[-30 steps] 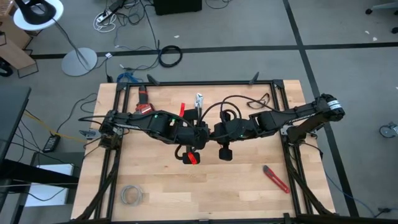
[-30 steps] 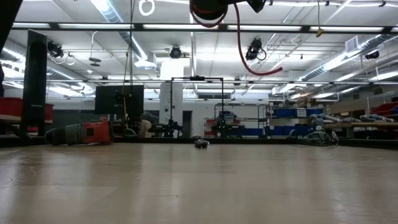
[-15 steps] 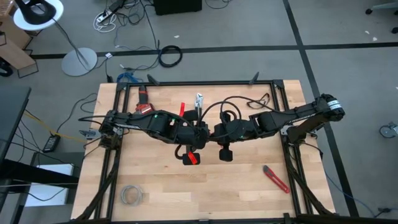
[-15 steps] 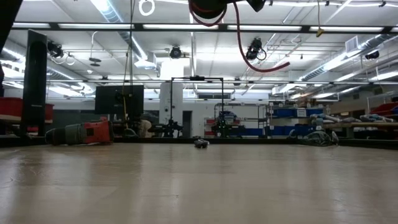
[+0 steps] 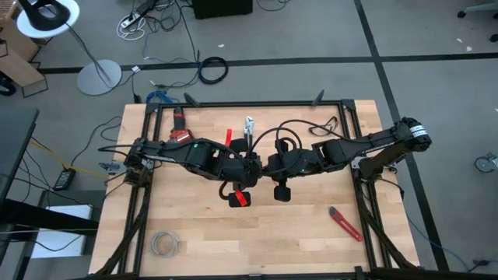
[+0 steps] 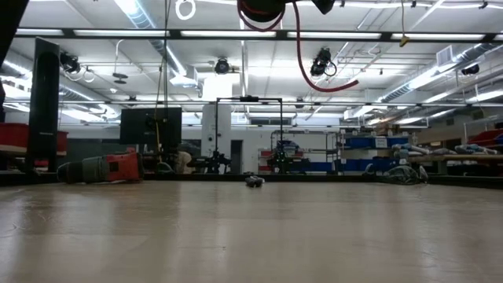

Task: Coil cords
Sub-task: Coil the red wire onto the black spool

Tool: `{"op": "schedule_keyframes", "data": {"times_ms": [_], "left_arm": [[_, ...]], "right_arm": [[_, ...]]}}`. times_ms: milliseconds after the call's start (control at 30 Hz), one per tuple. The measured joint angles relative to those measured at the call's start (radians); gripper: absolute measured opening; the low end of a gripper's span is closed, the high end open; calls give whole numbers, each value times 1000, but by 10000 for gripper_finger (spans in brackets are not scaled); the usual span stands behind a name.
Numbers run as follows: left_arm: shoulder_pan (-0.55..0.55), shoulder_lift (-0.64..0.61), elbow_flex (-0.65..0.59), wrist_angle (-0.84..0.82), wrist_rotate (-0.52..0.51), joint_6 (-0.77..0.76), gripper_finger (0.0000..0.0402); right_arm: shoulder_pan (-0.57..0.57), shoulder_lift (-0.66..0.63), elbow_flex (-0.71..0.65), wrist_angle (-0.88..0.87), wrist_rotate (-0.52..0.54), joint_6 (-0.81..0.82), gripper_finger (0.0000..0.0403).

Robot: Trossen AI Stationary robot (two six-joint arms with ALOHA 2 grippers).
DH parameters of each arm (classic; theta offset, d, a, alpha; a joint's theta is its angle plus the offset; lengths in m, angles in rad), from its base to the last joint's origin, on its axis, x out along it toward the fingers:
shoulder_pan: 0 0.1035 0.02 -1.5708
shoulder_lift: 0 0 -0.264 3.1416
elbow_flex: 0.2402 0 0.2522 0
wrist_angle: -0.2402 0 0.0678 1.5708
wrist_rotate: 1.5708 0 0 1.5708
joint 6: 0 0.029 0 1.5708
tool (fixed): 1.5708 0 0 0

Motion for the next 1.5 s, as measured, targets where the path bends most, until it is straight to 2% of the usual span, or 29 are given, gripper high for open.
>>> {"op": "schedule_keyframes", "data": {"times_ms": [133,367,533,800,1000,1233,1500], "left_arm": [[0,0,0,0,-5,0,60],[1,0,0,-1,-21,-3,8],[1,0,0,-5,-23,-3,4],[-3,0,1,-12,-82,28,1],[-27,-9,1,11,-177,53,1],[-57,-57,0,79,-240,61,0],[-89,-81,0,202,-290,81,0]], "right_arm": [[0,0,0,1,0,0,1],[0,0,0,9,0,0,1],[1,0,0,13,4,0,1],[34,0,0,34,105,-53,1],[83,-10,-2,57,249,-104,3],[137,-43,-1,123,297,-154,18],[215,-93,0,192,406,-261,25]]}}
